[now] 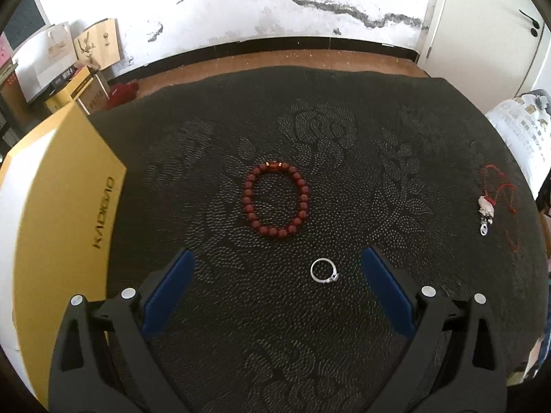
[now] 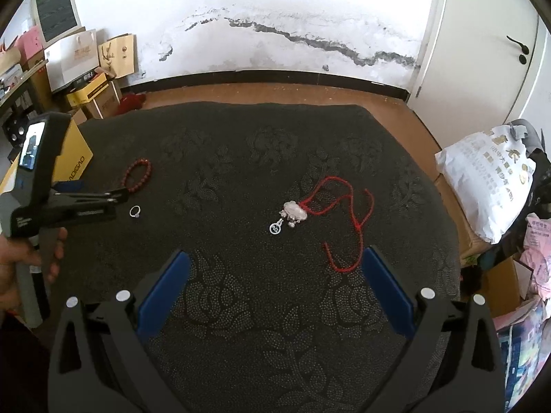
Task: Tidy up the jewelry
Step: 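Move both tools back over the remaining jewelry on the rug, then grasp the red bead bracelet with the left tool while the right tool grasps the red-cord pendant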
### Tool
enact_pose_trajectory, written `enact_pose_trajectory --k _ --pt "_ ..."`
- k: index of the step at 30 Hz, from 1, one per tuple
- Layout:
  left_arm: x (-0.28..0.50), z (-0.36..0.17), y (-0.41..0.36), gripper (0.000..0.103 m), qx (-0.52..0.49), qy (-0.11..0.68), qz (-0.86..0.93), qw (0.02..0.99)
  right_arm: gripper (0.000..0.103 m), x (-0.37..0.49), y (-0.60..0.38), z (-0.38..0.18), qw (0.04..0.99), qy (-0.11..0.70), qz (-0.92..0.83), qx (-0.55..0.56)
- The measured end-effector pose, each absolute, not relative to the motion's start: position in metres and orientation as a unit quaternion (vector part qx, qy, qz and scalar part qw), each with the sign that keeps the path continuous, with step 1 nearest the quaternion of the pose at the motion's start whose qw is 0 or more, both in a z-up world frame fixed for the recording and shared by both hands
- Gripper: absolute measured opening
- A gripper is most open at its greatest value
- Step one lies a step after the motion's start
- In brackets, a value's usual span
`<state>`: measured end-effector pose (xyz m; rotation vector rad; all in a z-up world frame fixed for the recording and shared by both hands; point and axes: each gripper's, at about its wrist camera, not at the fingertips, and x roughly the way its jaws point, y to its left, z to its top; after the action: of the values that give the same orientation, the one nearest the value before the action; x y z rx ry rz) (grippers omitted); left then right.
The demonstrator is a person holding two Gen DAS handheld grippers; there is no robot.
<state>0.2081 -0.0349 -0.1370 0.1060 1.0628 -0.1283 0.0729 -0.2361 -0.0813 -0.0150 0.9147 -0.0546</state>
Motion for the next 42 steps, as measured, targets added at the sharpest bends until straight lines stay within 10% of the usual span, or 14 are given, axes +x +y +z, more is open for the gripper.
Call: enact_pose_trajectory --k 32,42 --pt "0.266 -0.181 -0.049 0.094 0.034 0.501 -0.035 0.864 0.096 0.105 -0.228 -0.107 0.886 0.463 -0.018 -0.018" --pt "0.254 -0.17 -0.069 0.029 0.066 0.492 -0.065 0.866 0.096 0.107 -0.246 -0.112 0.883 0.469 -0.033 -0.01"
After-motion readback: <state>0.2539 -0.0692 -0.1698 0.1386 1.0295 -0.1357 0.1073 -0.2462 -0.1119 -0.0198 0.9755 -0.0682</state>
